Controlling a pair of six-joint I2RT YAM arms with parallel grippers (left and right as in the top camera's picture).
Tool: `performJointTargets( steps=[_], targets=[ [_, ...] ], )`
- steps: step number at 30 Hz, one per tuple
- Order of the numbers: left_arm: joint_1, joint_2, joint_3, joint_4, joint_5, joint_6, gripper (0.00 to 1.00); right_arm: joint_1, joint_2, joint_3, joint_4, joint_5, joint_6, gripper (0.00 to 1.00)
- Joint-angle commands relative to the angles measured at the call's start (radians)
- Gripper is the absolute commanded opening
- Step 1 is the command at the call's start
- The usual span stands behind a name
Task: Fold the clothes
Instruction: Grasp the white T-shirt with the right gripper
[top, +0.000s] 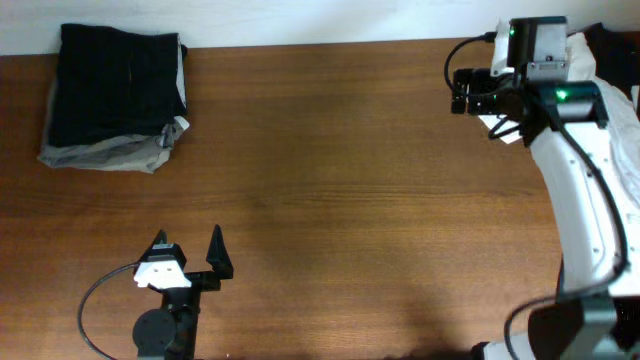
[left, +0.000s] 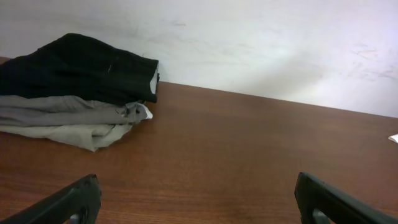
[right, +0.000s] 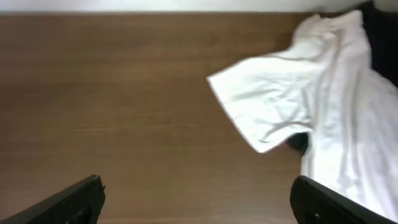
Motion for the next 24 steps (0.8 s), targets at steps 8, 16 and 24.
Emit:
performJointTargets(
  steps=[8,16,24],
  targets=[
    [0.001,-0.005,-0.006,0.000,-0.007,0.006,0.99,-0.216,0.564,0.405,-0.218,-0.099,-0.102,0.99],
    [0.001,-0.005,-0.006,0.000,-0.007,0.006,0.99,-0.222,0.712,0.413,-0.150,-0.099,-0.106,0.97],
    [0.001,-0.005,-0.006,0.000,-0.007,0.006,0.99,-0.277,0.772,0.411,-0.148,-0.099,-0.013,0.95]
  ],
)
